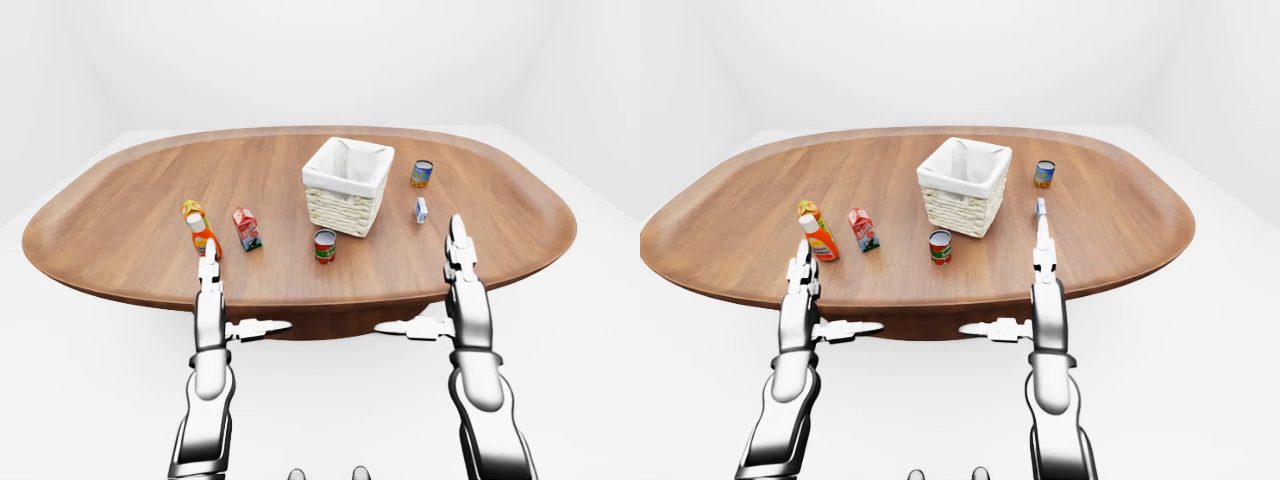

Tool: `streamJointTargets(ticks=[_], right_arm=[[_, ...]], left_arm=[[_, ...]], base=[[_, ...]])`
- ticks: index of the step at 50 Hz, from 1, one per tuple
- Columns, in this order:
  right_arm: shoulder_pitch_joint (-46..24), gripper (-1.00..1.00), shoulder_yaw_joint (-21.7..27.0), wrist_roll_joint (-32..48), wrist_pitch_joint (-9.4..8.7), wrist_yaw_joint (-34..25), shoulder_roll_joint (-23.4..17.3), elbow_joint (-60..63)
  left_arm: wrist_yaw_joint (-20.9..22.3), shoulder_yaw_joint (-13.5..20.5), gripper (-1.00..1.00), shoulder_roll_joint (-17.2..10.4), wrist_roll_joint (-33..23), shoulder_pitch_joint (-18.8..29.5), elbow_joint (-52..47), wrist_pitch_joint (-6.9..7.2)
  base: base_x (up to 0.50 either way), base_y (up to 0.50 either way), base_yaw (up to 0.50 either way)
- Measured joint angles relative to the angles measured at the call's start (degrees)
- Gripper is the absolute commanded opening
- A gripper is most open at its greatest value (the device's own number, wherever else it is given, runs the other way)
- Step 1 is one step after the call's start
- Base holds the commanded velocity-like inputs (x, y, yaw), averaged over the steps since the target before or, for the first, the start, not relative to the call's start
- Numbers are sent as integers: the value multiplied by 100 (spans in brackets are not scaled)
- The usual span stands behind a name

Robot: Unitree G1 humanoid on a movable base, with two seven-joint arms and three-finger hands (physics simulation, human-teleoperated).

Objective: Pick the milk and place it in the basket.

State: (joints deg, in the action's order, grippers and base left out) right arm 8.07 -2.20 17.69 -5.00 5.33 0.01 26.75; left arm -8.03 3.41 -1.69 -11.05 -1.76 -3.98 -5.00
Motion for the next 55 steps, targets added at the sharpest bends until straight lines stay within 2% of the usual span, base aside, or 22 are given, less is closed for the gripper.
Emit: streamJointTargets(ticks=[8, 30, 38, 55], right_arm=[[23, 100, -40, 40, 0, -29, 7, 173], [93, 100, -96, 30, 0, -133, 11, 695], [155, 100, -136, 58, 0, -164, 6, 888], [200, 100, -158, 74, 0, -196, 3, 1006]], left_arm=[[131, -43, 100, 32, -52, -115, -398, 111], [338, -142, 100, 102, -164, -371, -1422, 605], [375, -162, 100, 117, -204, -474, -1615, 628], [419, -212, 100, 137, -250, -629, -1793, 581]], base=[[0, 0, 0], [9, 0, 0], [5, 0, 0], [6, 0, 0]])
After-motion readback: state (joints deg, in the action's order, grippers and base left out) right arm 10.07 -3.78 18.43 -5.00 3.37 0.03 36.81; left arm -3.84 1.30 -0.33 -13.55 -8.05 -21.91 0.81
